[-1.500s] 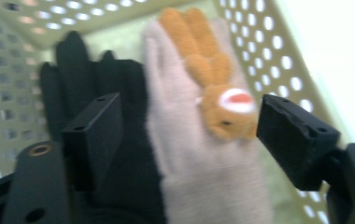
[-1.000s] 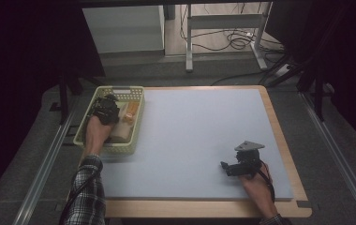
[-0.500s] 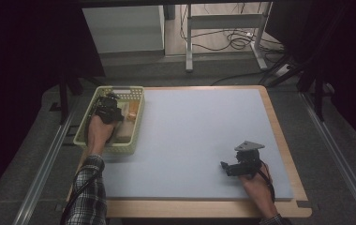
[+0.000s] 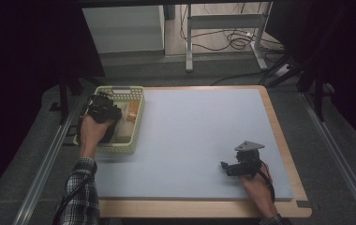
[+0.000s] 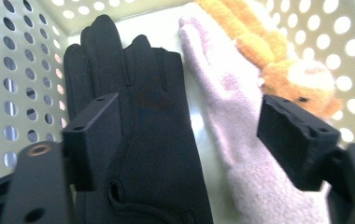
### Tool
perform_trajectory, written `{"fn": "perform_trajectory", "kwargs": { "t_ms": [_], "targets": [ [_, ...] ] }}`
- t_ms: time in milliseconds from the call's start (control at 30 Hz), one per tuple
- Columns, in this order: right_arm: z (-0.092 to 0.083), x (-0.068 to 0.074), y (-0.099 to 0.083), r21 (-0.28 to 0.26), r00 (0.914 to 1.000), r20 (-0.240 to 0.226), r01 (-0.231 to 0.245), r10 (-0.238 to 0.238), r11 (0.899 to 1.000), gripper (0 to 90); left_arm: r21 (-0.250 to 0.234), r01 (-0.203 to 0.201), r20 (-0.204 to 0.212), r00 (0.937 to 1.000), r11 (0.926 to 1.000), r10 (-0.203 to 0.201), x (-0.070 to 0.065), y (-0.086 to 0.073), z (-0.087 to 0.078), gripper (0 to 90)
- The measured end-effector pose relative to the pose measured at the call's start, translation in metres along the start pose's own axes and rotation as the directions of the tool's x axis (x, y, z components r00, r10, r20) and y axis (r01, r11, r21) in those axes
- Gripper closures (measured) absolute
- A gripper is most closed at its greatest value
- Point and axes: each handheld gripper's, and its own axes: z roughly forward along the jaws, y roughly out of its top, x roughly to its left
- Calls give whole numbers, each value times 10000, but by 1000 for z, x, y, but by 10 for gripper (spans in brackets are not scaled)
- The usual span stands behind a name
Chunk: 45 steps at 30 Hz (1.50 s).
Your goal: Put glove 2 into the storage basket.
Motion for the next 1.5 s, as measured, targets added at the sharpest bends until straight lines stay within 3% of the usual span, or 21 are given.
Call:
{"fn": "perform_trajectory", "kwargs": {
  "t_ms": [167, 333, 833, 1367, 1500],
  "targets": [
    [0, 0, 0, -3, 10000, 1, 3, -3, 10000, 46, -331, 194, 470, 9987, 9993, -178, 2, -3, -7, 142],
    [0, 0, 0, -3, 10000, 2, 3, -3, 10000, 46, -568, 164, 688, 9976, 9983, -125, 1, -6, -13, 97],
    [0, 0, 0, 0, 10000, 4, 6, -6, 10000, 46, -1063, -427, 1248, 9906, 9934, 559, -14, -15, -36, 27],
    [0, 0, 0, -4, 10000, 15, 16, -16, 10000, 46, -1788, -1163, 1915, 9699, 9770, 1505, -48, -26, -56, 24],
    [0, 0, 0, 20, 10000, 13, 15, -15, 10000, 47, -1951, -1337, 2095, 9621, 9716, 1745, -58, -29, -58, 23]
  ]
}}
